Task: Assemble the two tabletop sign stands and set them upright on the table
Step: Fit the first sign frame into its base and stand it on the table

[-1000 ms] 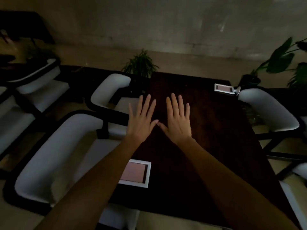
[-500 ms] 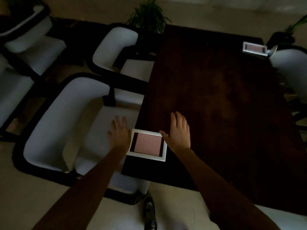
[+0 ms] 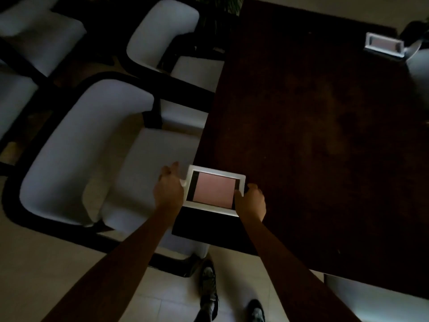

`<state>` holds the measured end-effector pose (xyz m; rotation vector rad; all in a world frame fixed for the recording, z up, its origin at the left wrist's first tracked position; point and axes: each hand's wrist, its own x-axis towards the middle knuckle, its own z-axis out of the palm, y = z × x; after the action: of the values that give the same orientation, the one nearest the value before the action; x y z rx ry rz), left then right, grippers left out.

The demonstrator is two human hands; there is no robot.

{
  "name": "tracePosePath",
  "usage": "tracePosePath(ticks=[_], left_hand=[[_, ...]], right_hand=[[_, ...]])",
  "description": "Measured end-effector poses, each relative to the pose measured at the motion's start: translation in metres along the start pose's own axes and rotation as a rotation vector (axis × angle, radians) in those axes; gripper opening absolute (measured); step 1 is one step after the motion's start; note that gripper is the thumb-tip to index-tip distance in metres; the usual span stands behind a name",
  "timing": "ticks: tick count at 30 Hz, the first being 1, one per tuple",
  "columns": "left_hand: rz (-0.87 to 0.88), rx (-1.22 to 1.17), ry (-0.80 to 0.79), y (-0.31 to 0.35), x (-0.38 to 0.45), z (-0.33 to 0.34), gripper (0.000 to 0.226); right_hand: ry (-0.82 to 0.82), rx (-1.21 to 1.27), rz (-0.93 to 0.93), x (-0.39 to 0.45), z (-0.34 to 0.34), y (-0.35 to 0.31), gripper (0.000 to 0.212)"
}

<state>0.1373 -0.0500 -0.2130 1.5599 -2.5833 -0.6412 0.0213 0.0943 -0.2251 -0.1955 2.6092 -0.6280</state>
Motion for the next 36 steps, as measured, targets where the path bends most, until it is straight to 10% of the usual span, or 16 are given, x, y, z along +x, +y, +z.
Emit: tracePosePath(ticks=[11,22,36], left_hand=[[0.131,0.003,0.161,0.013,0.012,-0.030,0.035],[0.191,-0.218,0.040,0.053,0.018,-0.006,0.038],[0.457,-0.050,-0.234,0.053,0.000,0.032,0.020]], right_hand=[[-0.079,0.420,0.078,0.022,-0.025,-0.015,0.024],[0.039,0.674,-0.369,0.007,-0.133,-0.077,0.016],[-0.038,0.622,-0.376,-0.004,-0.104,-0.075,0.021]])
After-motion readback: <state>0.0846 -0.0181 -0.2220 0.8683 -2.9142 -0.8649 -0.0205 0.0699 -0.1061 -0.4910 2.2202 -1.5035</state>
